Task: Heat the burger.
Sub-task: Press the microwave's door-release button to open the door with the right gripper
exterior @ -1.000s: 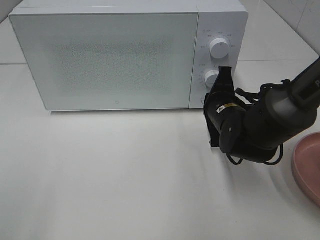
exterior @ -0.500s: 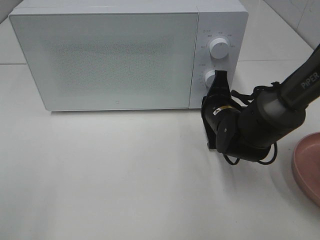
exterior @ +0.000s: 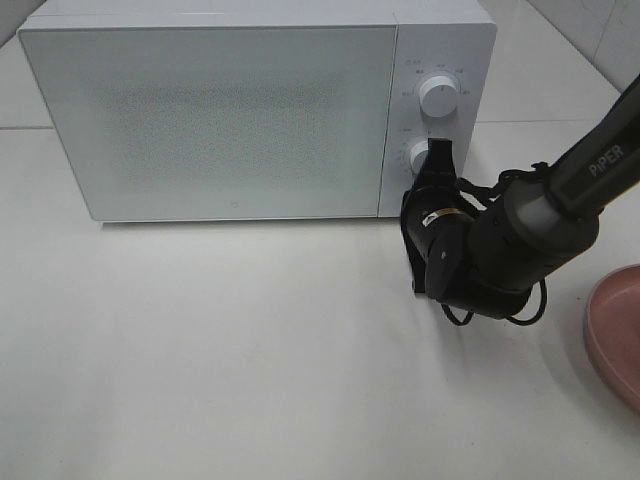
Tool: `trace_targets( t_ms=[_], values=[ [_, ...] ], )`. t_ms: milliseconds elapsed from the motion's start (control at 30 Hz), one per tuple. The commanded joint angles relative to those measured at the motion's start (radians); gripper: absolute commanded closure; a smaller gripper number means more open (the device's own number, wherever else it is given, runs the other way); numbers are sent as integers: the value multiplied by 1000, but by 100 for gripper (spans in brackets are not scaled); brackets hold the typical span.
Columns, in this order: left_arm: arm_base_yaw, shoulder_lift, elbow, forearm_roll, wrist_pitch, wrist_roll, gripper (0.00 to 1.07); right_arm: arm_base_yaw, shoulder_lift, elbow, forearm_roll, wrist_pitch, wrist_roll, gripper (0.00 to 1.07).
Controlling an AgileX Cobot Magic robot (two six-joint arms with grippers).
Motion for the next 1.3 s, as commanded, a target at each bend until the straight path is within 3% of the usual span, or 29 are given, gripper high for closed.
trace_targets(
  t_ms=[33, 767, 1100, 1300],
  values=[
    [-5, -21, 1, 1, -6, -3, 9, -6, 1, -13, 12, -36, -35, 107],
    [-5, -21, 1, 1, -6, -3, 9, -6, 15, -69, 67, -152, -54, 107],
    [-5, -21, 1, 1, -6, -3, 9, -33, 69, -198, 95, -136, -118, 107],
    [-5, -21, 1, 1, -6, -3, 9, -38, 70, -220, 95, -137, -157, 107]
  ],
)
